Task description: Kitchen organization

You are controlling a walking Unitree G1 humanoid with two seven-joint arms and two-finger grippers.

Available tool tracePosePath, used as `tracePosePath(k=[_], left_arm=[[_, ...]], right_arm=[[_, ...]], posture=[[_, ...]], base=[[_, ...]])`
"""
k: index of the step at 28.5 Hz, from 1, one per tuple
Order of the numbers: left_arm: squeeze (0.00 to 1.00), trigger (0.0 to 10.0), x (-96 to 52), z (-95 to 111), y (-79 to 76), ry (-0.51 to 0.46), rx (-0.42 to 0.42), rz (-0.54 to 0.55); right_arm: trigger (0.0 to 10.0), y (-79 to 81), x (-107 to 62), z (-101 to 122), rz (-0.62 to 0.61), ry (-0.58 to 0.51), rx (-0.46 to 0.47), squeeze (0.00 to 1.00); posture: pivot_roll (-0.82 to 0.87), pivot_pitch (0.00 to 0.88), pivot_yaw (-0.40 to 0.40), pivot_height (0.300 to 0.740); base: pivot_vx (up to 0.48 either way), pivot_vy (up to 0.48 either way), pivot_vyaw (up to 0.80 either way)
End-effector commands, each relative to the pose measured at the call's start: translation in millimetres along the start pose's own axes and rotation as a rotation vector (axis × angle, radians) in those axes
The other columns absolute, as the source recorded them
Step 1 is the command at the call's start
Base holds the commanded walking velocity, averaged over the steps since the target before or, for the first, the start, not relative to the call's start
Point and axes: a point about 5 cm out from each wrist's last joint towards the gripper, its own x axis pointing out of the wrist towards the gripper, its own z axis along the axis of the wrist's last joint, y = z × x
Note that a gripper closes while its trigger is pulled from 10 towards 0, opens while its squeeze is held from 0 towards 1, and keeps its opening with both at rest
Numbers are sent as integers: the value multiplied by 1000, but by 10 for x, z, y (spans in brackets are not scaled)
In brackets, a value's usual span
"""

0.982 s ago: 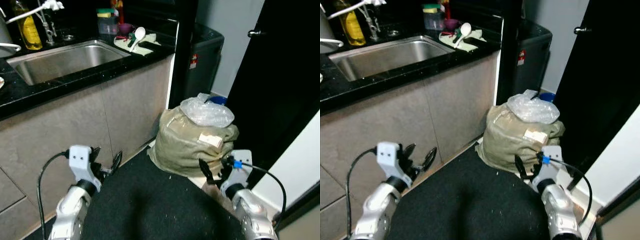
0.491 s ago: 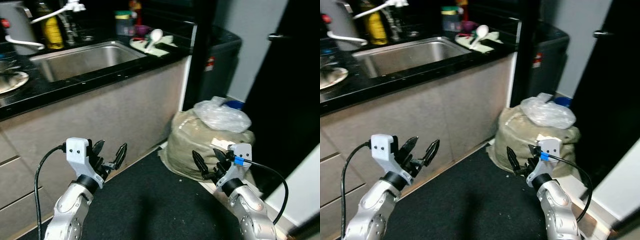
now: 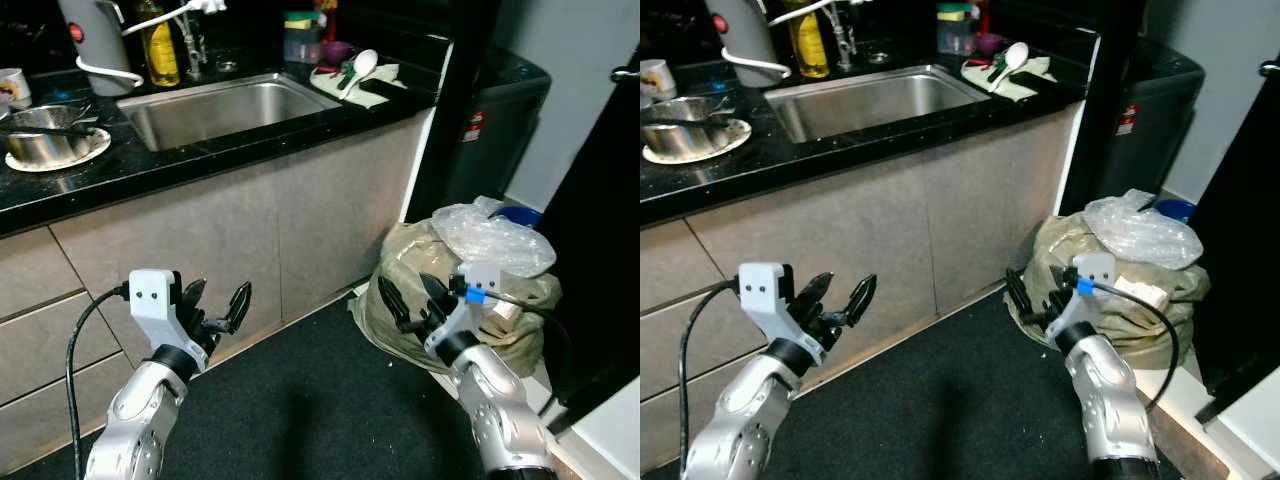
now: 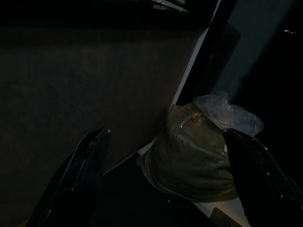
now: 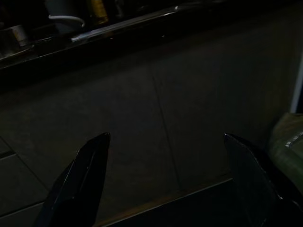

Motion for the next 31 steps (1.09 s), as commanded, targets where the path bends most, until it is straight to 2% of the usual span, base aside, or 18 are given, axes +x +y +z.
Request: tracePosePath(k=[1,3,4,10,12,14,15,17,31], left_arm=[[0,10000,15,40,-16,7,26,-20],[0,10000,19,45,-18,7,25,-18],[0,10000,27,61,-25,6,28,-19],[0,10000,52,87,-33,-2,34,-21],[0,10000,80,98,-29,-3,33,-18],[0,10000,84,98,-28,-3,32,-18],[0,10000,89,94,-34,0,34,-20],[0,10000,97,89,-42,4,37,-23],[0,10000,128,106,-42,7,62,-27]], right_arm=[[10000,41,21,-1,3,10,10,208],[10000,60,31,6,11,9,6,208],[10000,88,45,13,24,9,6,263],[10000,101,67,30,38,2,7,235],[10000,109,81,39,44,-1,8,173],[10000,111,83,40,45,-1,9,165],[10000,115,85,43,48,-2,10,67],[10000,127,90,45,53,-2,13,0],[10000,180,121,39,75,-4,9,0]], posture=[[-79,0,-64,740],[-79,0,-64,740],[-77,0,-64,740],[-75,0,-65,740],[-76,0,-64,740],[-77,0,-64,740],[-77,0,-63,740],[-77,0,-62,740],[-71,0,-59,740]], base=[[0,0,775],[0,0,775],[0,0,775],[0,0,775],[0,0,775],[0,0,775],[0,0,775],[0,0,775],[0,0,775]])
